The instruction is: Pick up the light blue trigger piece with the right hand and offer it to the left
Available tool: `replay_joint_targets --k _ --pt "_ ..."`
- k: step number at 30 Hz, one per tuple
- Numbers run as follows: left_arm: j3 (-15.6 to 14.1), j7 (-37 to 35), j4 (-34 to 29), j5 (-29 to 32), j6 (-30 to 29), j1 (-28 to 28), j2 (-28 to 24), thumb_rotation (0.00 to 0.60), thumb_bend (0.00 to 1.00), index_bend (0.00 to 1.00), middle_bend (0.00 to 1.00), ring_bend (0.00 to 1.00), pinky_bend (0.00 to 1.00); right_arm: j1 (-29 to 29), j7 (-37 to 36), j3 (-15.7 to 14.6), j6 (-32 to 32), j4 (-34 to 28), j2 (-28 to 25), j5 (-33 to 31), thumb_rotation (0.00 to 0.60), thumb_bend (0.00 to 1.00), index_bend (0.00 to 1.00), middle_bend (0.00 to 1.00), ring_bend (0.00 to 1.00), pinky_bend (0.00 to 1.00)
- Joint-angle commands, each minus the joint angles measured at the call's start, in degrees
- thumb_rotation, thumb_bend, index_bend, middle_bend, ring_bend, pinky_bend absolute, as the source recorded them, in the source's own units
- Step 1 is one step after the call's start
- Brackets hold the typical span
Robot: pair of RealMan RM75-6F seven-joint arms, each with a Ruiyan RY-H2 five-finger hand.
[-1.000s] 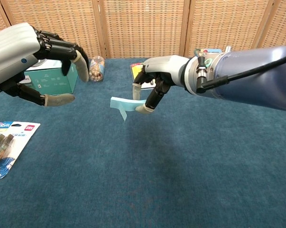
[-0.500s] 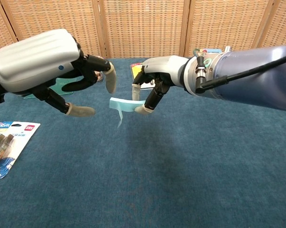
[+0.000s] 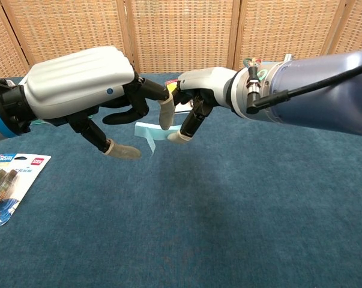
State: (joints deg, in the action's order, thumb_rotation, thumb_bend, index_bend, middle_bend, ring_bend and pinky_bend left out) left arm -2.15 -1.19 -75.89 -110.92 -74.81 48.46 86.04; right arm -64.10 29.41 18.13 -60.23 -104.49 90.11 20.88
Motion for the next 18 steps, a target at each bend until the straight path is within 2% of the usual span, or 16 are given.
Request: replay_joint_targets --k 1,18 --pt "0.0 0.8 -0.3 0.1 0.7 0.2 0.1 0.6 0.17 0.49 0.95 1.0 1.0 0.0 -0.1 0.0 0.0 -0.1 -0.1 -0.1 0.6 0.57 0.59 0.07 0.0 0.0" --pt "-0.3 3.5 -1.9 1.2 3.7 0.6 -0.1 0.6 0.2 0.49 0.95 1.0 1.0 -0.3 0.1 -0.3 -0.6 0.0 0.2 -0.2 0.6 0.57 0.59 0.07 0.0 0.0"
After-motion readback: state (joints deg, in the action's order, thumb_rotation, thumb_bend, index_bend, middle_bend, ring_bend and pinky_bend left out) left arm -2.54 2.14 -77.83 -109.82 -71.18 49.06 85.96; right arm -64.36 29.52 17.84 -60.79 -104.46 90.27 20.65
